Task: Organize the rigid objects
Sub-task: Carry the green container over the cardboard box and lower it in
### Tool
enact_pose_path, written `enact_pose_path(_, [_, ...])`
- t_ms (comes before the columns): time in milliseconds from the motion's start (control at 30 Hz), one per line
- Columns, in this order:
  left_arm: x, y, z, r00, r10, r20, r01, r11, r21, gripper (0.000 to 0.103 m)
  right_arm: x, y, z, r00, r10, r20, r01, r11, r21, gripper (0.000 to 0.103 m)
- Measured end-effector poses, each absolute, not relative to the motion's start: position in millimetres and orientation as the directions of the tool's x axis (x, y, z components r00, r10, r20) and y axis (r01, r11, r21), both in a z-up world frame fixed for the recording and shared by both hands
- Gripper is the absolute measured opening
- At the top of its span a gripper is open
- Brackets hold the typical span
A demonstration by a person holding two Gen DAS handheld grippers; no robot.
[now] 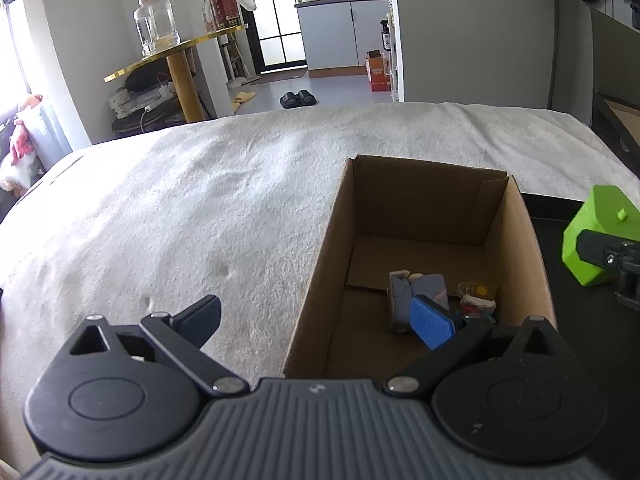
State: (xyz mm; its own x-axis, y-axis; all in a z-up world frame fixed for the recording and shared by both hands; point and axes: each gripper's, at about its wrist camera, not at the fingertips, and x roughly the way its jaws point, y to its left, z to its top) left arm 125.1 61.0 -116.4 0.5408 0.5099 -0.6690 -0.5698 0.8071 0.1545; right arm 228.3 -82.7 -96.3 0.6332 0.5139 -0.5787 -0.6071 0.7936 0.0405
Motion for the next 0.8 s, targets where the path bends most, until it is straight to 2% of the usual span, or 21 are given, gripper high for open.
enact_pose_path(233, [122.0,63.1,-118.8,0.566,0.496,-0.658,-0.558,0.818,0.137,0.095,216.9,-68.6,-94.6,0.617,0.543,-0.570,-0.649,0.761,0.022,0.052])
enact_pose_path(300, [118.8,65.6,-119.2,0.569,0.501,-0.653,-0.568,0.813,0.129,0.086,212.8,-63.9,-95.3,0.612,0.552,-0.566,-0.661,0.750,0.017,0.052])
enact_pose_path(367, [117.6,68.6,-120.7,0.568,0.491,-0.661,-0.566,0.816,0.120,0.070,209.9,-60.0,-95.4,0.616,0.555,-0.559,-0.667,0.745,0.005,0.052])
enact_pose_path(500, [115.5,74.6,-123.4,0.563,0.487,-0.668,-0.571,0.813,0.112,0.053,207.7,-52.2,-93.0,0.613,0.560,-0.558,-0.675,0.738,0.000,0.052])
enact_pose_path(567, [114.4,78.0,-125.1,0.559,0.479,-0.677,-0.575,0.812,0.099,0.038,205.3,-48.6,-92.3,0.615,0.561,-0.554,-0.680,0.733,-0.011,0.052])
enact_pose_path(633, [113.7,80.4,-127.4,0.560,0.471,-0.682,-0.577,0.812,0.087,0.026,203.7,-44.4,-91.6,0.614,0.564,-0.552,-0.685,0.728,-0.019,0.052])
enact_pose_path(800, [110.7,81.7,-129.3,0.587,0.444,-0.677,-0.555,0.829,0.063,0.013,202.5,-31.8,-92.0,0.611,0.572,-0.548,-0.702,0.711,-0.040,0.052])
